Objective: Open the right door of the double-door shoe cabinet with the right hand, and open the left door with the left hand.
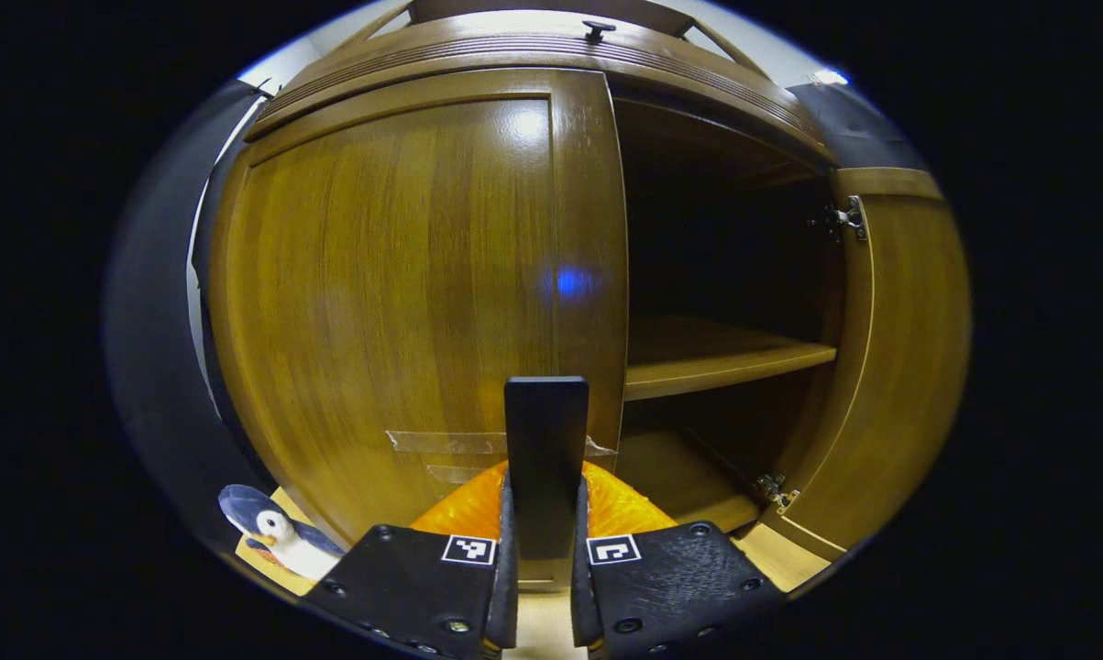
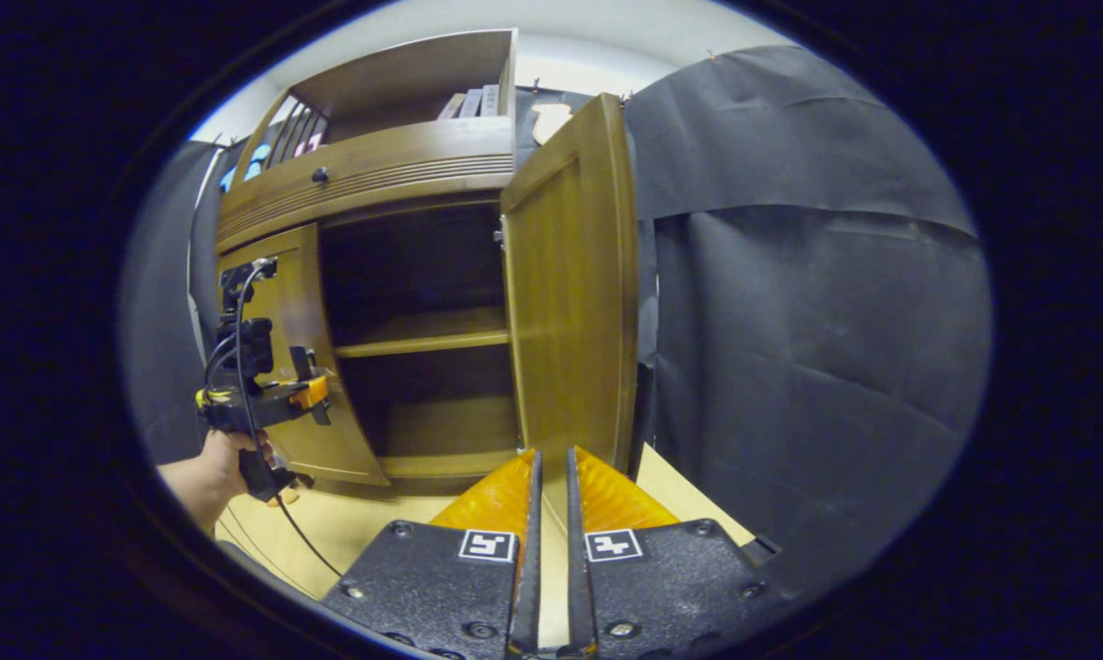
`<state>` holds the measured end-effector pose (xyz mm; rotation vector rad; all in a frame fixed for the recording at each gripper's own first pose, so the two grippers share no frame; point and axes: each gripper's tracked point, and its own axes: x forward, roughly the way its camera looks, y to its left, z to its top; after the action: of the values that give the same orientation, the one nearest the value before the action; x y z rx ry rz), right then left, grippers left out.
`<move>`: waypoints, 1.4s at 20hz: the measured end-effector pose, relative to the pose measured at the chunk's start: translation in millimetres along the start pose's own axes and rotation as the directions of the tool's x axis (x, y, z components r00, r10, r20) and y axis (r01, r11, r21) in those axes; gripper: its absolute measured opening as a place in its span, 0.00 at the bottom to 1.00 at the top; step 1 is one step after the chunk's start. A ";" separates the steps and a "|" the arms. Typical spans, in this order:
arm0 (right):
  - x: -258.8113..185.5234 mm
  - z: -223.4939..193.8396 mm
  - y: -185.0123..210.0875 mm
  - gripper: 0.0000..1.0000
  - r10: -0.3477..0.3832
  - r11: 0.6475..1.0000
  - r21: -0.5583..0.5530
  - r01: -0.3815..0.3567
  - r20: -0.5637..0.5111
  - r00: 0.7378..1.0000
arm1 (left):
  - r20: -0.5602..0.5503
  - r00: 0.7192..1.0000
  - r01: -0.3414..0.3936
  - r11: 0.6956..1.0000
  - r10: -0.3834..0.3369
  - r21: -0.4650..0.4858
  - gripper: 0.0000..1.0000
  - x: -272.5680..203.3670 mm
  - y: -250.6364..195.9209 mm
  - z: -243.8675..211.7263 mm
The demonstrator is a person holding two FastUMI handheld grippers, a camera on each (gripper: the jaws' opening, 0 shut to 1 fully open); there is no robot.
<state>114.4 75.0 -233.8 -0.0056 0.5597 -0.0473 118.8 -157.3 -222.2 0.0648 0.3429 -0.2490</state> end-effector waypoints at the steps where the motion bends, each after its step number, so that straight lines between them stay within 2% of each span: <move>1: 0.9 0.2 0.8 0.19 0.009 1.000 -0.008 -0.009 0.003 1.000 | -0.002 1.000 -0.001 1.000 0.001 -0.002 0.22 -4.0 0.1 -0.6; 2: 0.9 -0.2 2.2 0.19 0.016 1.000 -0.013 -0.016 0.003 1.000 | -0.001 1.000 -0.005 1.000 0.005 0.001 0.22 -8.1 1.8 -2.0; 6: 0.7 -2.1 11.2 0.30 0.066 0.997 -0.035 -0.066 -0.012 0.998 | -0.003 1.000 -0.005 1.000 0.005 -0.004 0.22 -26.8 4.4 -5.4; 10: 15.4 -2.5 33.7 0.47 0.099 0.993 -0.061 -0.101 -0.033 0.995 | -0.007 1.000 -0.007 1.000 0.007 -0.013 0.22 -50.4 10.1 -10.8; 15: 24.9 2.9 65.6 0.62 0.173 0.982 -0.072 -0.174 -0.022 0.985 | -0.018 1.000 -0.009 1.000 0.009 -0.021 0.22 -77.6 18.7 -15.4; 18: 27.0 10.8 82.9 0.61 0.222 0.973 -0.076 -0.219 0.036 0.974 | -0.020 1.000 -0.022 0.999 0.022 -0.024 0.22 -92.4 25.4 -18.8; 22: 30.2 8.0 103.0 0.62 0.273 0.960 -0.073 -0.271 0.028 0.962 | -0.026 0.999 -0.045 0.998 0.044 -0.040 0.22 -113.8 38.0 -22.4; 24: 30.7 12.2 115.3 0.64 0.306 0.951 -0.070 -0.302 0.050 0.951 | -0.028 0.998 -0.061 0.997 0.060 -0.049 0.22 -124.0 44.6 -24.6; 28: 25.6 23.1 138.1 0.62 0.361 0.931 -0.099 -0.351 0.109 0.926 | -0.024 0.994 -0.107 0.991 0.105 -0.077 0.22 -144.6 59.8 -29.6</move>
<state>154.3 211.6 -230.3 0.0172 0.4291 0.3292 -7.5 -63.1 -199.6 0.0083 0.3674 -0.1295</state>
